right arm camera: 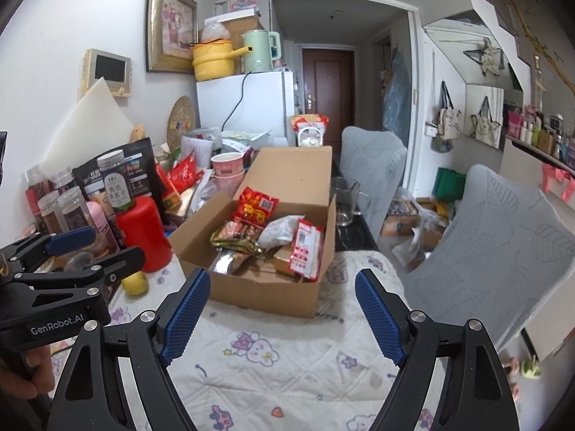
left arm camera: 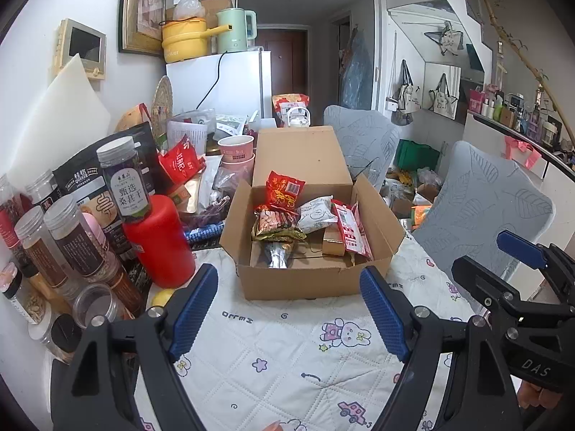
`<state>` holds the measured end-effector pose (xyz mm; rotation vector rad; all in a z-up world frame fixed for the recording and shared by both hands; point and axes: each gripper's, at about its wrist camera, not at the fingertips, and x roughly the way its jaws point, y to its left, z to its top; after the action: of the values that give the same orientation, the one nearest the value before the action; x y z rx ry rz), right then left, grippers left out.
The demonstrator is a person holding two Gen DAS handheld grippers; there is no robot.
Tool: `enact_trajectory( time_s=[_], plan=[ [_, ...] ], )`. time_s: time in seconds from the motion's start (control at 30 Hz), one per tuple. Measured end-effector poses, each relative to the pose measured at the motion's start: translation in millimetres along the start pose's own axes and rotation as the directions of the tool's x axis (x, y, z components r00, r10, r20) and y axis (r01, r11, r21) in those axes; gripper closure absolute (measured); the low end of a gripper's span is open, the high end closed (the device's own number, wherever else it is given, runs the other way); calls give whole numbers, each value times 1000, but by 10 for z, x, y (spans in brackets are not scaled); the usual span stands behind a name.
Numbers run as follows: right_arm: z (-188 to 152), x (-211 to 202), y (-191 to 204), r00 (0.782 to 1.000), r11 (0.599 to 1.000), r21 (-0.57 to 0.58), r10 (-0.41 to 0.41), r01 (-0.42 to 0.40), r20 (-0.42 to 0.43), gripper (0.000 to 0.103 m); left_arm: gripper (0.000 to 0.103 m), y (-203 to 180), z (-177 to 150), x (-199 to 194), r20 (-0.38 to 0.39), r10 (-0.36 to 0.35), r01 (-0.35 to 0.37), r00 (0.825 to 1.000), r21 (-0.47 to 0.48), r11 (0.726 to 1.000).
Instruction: Organize snacks
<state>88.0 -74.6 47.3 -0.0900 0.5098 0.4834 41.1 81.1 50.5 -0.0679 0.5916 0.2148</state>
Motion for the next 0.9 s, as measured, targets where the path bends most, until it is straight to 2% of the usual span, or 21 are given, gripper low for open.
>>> enact_trajectory(
  time_s=[0.23, 0.63, 0.9],
  plan=[
    [-25, 33, -25, 1000, 1000, 11, 0, 0, -15, 20, 21, -24, -20, 36, -19, 11, -11, 1000, 5, 1000],
    [-33, 76, -31, 1000, 1000, 10, 8, -8, -29, 20, 21, -65, -20, 65, -40, -11, 11, 999, 12, 1000],
    [-34, 73, -43, 999, 1000, 8, 15, -14, -28, 19, 21, -99, -8, 59, -35, -5, 5, 999, 25, 1000]
  ],
)
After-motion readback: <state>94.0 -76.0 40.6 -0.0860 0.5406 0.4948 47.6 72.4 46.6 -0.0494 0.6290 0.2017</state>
